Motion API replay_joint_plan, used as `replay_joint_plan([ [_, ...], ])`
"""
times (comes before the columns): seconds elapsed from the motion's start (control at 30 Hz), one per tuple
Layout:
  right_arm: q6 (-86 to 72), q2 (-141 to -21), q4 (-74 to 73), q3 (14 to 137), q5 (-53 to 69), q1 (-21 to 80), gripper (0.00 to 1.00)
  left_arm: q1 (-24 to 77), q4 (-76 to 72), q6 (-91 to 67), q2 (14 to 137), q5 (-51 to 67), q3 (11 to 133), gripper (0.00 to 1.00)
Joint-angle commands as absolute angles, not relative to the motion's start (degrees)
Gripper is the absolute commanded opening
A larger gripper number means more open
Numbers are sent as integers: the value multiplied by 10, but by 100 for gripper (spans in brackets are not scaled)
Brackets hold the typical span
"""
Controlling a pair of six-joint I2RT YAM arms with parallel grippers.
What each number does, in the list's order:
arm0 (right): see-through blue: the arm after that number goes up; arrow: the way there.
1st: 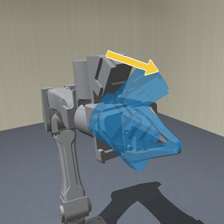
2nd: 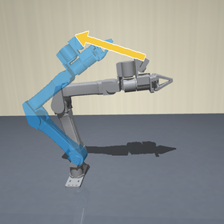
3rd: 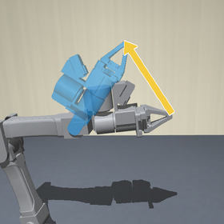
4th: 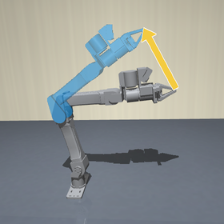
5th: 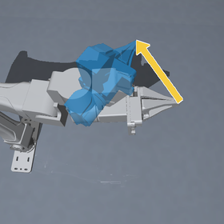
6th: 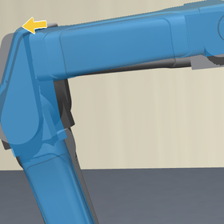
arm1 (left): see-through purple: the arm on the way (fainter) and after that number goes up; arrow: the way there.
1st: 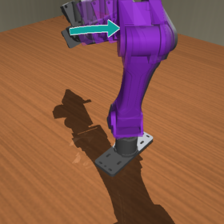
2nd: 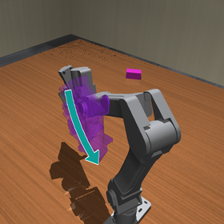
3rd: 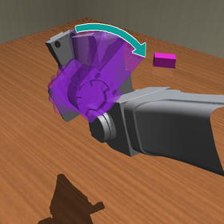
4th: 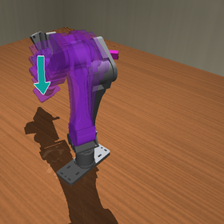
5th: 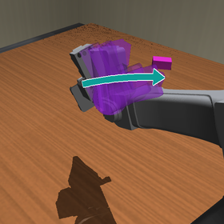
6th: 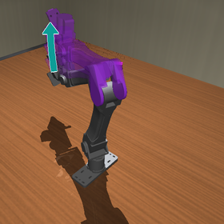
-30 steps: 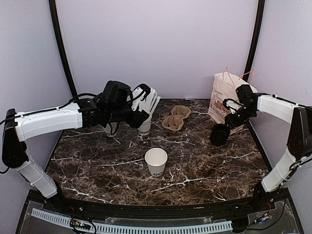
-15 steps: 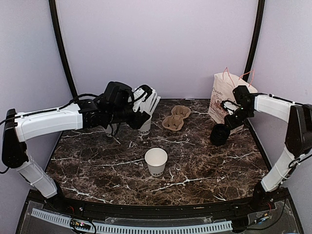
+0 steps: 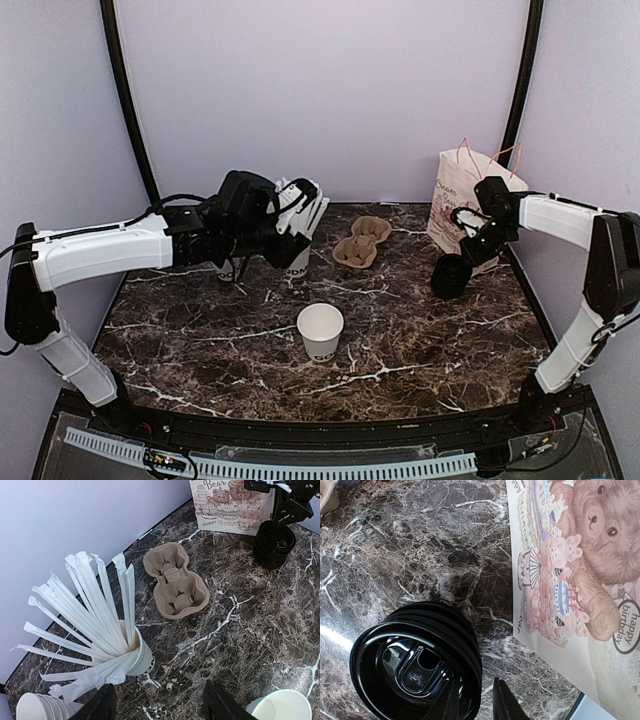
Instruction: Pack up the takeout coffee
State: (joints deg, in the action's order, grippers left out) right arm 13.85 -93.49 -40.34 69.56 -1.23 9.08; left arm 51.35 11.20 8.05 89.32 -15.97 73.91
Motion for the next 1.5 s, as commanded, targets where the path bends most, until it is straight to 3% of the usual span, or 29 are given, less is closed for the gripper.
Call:
replay_joint_plan([
  [0.0,141,-943,-396,700,-19,95,24,519,108,92,893,-172,747,61],
  [0.23,141,-949,-396,703,-19,95,18,526,108,99,896,-178,746,62],
  [0.43,142,-937,-398,706,-22,95,7,535,102,109,896,-192,741,62],
  [0.87,135,-842,-423,715,-3,95,0,544,76,108,883,-191,729,61],
  [1.13,123,-805,-415,700,162,94,0,566,-100,179,817,-118,606,62],
  [1.47,1,-741,-260,657,546,97,0,609,-434,208,781,8,518,85],
])
